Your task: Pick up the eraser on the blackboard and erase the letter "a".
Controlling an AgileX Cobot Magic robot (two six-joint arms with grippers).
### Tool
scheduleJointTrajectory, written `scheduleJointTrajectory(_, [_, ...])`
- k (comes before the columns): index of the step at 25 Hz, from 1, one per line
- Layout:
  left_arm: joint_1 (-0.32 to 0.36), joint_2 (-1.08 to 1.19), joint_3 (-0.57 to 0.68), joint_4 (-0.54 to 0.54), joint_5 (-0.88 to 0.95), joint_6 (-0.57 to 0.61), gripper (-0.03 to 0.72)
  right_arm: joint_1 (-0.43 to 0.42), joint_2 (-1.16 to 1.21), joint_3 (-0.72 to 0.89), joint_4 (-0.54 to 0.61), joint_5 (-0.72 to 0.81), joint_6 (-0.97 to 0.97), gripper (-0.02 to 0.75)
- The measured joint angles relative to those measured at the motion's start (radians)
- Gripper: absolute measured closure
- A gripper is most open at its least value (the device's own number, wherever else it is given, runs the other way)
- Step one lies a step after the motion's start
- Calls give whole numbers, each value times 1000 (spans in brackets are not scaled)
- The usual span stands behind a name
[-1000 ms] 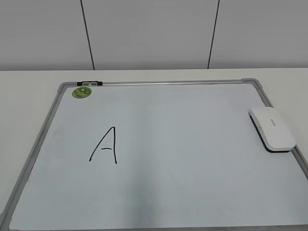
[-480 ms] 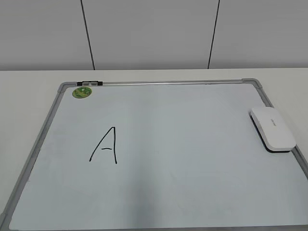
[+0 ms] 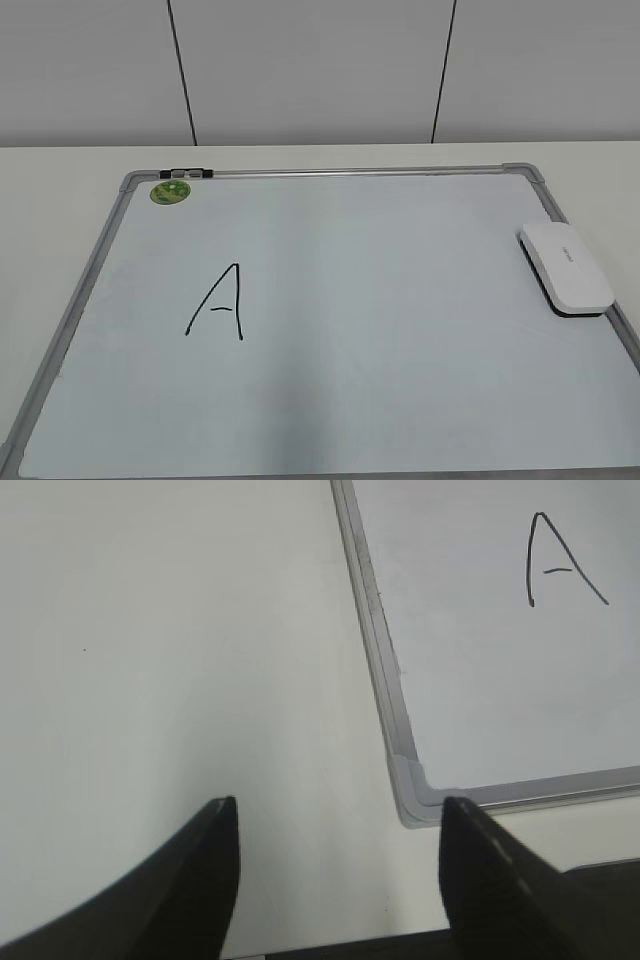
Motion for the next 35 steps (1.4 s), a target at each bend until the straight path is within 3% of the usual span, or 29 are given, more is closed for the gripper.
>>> scheduleJointTrajectory(10, [14, -24, 0, 0, -2, 0, 227, -10, -15, 0, 1, -2, 0, 202])
scheduleJointTrajectory(19, [256, -169, 0, 5, -2, 2, 228, -72, -40, 0, 11, -7, -1, 202])
scheduleJointTrajectory(22, [297, -169, 0, 5, -4, 2, 234, -72, -40, 1, 11, -5, -1, 202])
scheduleJointTrajectory(27, [298, -169, 0, 5, -4, 2, 237, -72, -40, 1, 11, -7, -1, 202])
scheduleJointTrajectory(35, [227, -169, 0, 5, -4, 2, 248, -72, -40, 1, 11, -7, -1, 202])
